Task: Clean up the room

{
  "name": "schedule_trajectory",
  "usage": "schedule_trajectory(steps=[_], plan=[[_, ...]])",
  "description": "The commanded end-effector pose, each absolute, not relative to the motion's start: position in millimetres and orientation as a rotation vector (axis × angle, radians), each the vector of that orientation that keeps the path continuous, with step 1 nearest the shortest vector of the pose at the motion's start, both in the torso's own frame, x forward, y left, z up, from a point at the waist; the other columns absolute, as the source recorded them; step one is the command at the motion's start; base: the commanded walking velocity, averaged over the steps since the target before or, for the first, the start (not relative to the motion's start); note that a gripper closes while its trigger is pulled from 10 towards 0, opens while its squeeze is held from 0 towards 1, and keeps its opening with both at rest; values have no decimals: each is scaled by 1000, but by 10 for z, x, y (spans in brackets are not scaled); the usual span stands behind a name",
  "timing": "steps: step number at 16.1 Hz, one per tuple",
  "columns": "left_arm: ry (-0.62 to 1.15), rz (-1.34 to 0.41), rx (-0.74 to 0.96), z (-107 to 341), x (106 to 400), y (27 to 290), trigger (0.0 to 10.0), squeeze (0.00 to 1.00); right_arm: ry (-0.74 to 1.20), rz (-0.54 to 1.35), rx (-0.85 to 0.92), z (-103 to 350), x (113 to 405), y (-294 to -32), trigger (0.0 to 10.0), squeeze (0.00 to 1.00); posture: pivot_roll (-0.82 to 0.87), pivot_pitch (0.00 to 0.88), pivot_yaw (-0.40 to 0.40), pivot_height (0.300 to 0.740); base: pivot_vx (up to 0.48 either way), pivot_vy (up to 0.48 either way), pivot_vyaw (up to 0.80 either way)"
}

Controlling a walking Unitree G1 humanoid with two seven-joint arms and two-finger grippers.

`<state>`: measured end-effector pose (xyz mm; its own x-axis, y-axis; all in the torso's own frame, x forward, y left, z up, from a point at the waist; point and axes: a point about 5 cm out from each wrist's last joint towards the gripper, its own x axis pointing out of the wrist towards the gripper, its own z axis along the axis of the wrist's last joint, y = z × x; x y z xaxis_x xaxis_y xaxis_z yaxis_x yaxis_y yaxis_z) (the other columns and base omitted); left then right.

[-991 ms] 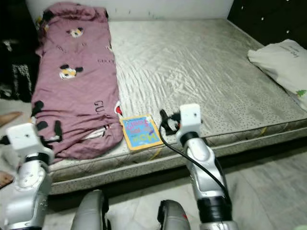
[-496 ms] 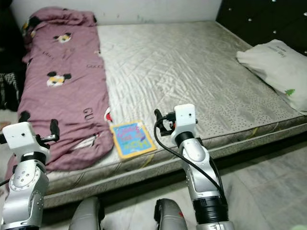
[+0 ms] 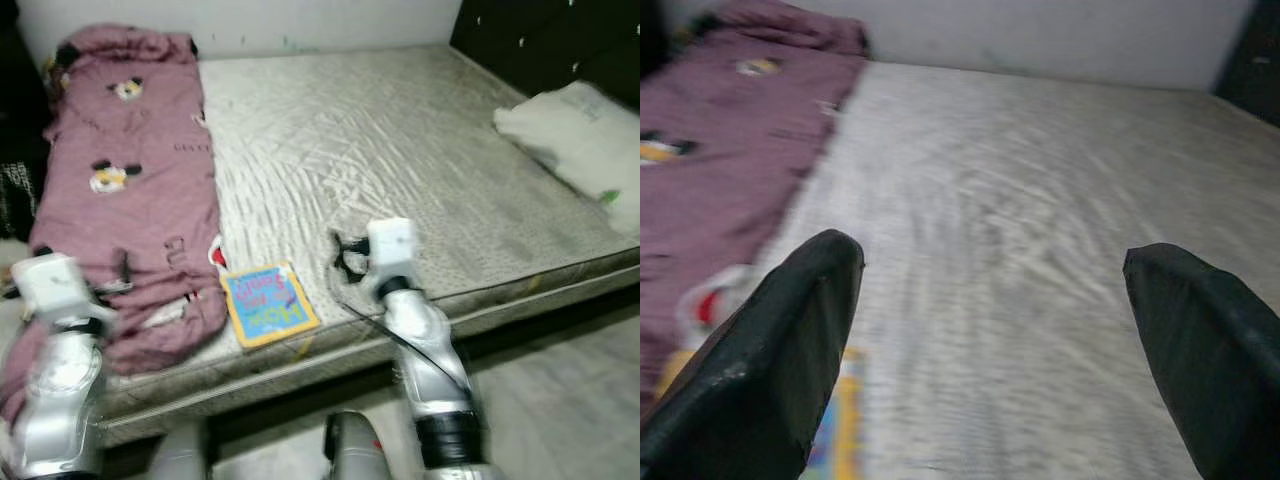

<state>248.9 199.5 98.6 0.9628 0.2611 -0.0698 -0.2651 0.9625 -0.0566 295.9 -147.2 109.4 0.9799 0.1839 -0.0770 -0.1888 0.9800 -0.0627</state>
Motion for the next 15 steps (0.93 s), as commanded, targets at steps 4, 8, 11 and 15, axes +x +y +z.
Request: schedule_trajectory(steps=[4, 8, 11, 15], plan=[[64, 283, -77, 998, 2490, 2032, 10000, 0, 55, 199, -66, 1141, 2975, -1443, 10000, 0, -91, 0, -57, 644, 81, 0, 0], [50, 288, -130, 1027, 2512, 2028, 10000, 0, 34, 203, -53, 1219, 3027, -1470, 10000, 0, -108, 0, -51, 644, 0, 0, 0], [43, 291, -115, 1039, 2560, 2102, 10000, 0, 17, 205, -34, 1331, 3003, -1433, 10000, 0, -140, 0, -60, 644, 0, 0, 0], [60, 309, -120, 978, 2535, 2143, 10000, 0, 26, 184, -31, 1303, 2924, -1511, 10000, 0, -165, 0, -47, 605, 0, 0, 0]])
